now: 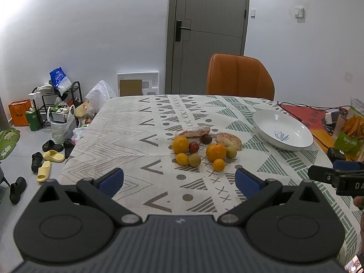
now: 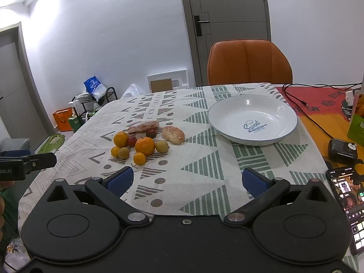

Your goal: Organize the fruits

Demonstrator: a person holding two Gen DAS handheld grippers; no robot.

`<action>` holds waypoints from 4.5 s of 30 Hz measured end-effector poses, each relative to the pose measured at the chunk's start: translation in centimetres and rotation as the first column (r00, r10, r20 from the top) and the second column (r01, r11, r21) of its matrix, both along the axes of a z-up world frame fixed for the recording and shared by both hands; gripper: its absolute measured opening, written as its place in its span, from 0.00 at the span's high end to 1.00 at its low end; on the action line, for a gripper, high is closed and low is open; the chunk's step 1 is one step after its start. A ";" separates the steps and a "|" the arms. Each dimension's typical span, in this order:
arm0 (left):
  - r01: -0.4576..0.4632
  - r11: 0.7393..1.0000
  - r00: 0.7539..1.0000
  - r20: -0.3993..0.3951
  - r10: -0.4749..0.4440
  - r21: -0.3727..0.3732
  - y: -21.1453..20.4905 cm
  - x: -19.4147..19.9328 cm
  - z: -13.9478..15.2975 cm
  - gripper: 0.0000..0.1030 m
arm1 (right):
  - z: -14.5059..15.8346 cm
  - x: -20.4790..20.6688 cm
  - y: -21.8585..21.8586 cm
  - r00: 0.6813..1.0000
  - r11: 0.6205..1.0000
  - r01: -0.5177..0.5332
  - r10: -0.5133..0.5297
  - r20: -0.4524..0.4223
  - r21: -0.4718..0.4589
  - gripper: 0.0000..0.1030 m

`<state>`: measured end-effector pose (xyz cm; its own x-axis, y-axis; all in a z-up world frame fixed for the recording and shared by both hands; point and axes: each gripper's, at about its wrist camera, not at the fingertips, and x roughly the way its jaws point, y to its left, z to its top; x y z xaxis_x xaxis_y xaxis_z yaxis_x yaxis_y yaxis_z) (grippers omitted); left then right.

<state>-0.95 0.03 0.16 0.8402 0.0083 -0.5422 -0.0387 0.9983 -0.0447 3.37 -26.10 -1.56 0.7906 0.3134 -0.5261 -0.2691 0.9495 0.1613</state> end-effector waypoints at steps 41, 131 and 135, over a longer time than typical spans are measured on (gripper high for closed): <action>0.036 0.998 0.999 -0.027 -0.038 -0.060 1.3 5.0 -2.7 0.01 | -2.7 5.5 1.2 0.992 0.993 -0.110 0.112 -0.054 0.043 0.00; 0.124 0.990 0.987 -0.091 -0.130 -0.069 -1.9 14.7 -5.1 0.79 | -4.3 14.0 -0.8 0.985 0.982 -0.159 0.164 -0.051 0.103 0.77; 0.149 0.987 0.985 -0.083 -0.154 -0.061 -3.2 15.0 -4.7 0.79 | -4.0 13.7 -2.1 0.990 0.985 -0.134 0.139 -0.034 0.111 0.77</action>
<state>14.02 -3.16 -4.58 0.7790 -0.1468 -0.6096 0.1063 0.9890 -0.1024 17.10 -28.23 -5.53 0.7148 0.4738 -0.5143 -0.3859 0.8806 0.2749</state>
